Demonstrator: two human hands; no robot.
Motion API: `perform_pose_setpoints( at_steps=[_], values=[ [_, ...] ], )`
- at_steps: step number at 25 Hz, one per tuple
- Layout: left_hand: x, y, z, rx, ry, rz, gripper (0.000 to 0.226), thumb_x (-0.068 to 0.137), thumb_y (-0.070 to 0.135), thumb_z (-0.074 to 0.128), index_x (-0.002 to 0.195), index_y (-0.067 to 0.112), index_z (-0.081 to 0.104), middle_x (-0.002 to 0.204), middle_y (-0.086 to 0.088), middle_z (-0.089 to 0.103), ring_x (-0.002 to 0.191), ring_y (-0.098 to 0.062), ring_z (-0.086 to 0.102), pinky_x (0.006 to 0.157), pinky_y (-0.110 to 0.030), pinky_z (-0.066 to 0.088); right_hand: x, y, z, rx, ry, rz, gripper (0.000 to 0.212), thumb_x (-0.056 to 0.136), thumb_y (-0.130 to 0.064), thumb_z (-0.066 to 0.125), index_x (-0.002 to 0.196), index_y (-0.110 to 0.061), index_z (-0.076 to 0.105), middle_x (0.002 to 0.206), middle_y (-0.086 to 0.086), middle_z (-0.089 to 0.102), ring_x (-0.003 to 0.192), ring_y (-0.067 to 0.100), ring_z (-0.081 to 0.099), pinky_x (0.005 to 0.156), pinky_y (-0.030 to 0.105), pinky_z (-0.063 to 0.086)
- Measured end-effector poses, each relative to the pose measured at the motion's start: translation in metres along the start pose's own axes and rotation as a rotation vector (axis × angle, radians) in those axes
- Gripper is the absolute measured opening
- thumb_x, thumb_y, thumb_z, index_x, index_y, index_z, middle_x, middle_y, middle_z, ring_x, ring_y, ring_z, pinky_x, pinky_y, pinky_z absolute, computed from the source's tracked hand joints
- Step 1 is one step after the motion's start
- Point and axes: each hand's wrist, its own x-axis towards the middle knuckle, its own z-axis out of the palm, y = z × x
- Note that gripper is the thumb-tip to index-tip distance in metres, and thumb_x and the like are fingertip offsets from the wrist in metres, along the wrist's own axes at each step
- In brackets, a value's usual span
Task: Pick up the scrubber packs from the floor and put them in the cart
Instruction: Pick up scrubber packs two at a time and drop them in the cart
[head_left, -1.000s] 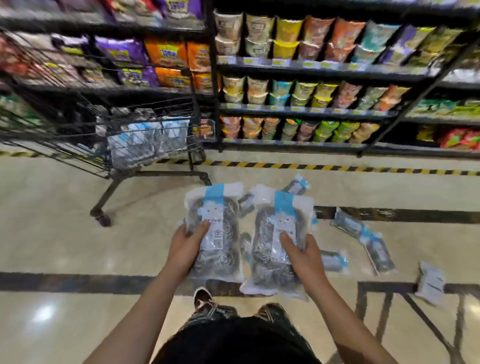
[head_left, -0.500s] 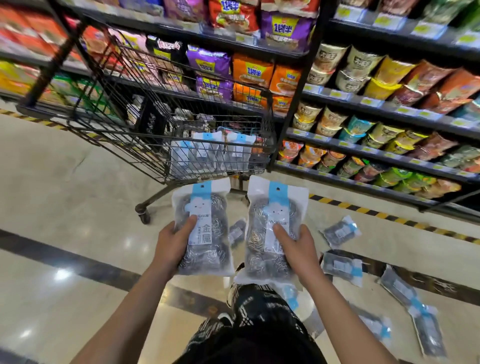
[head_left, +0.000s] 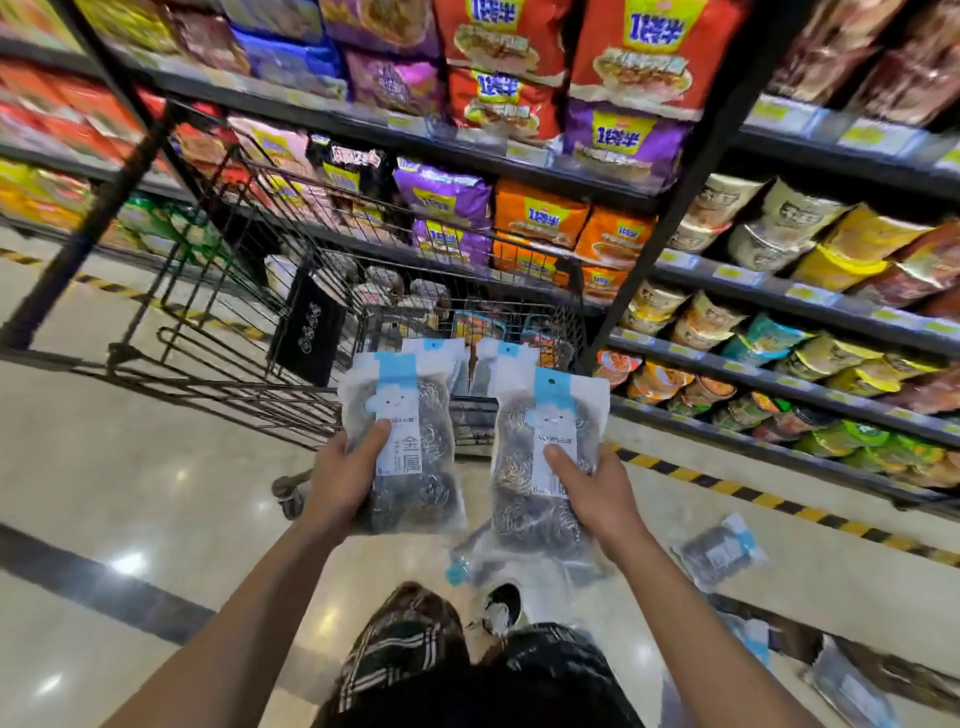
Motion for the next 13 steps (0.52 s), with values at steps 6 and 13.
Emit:
perform_pose_setpoints(
  at_steps=[6,13],
  values=[
    [0.106,0.045,0.006,0.081,0.037,0.005,0.043,0.086,0.047,0.075,0.102,0.007,0.075,0.089,-0.005,0.078,0.081,-0.022,0.074,0.076,-0.034,0.06,0.081,-0.036,0.035,-0.007,0.042,0.046,0.015,0.094,-0.035,0.073,0.103,-0.027,0.063,0.096,-0.013,0.069,0.09,0.006,0.068,0.065,0.02,0.049],
    [0.25,0.079,0.001,0.094,-0.007,-0.123,0.058,0.079,0.05,0.081,0.111,0.003,0.071,0.097,-0.009,0.076,0.079,-0.023,0.071,0.086,-0.045,0.061,0.187,-0.071,0.09,-0.221,0.104,0.053,0.033,0.093,-0.039,0.073,0.109,-0.011,0.064,0.095,0.001,0.073,0.08,0.007,0.07,0.068,0.024,0.053]
  ],
)
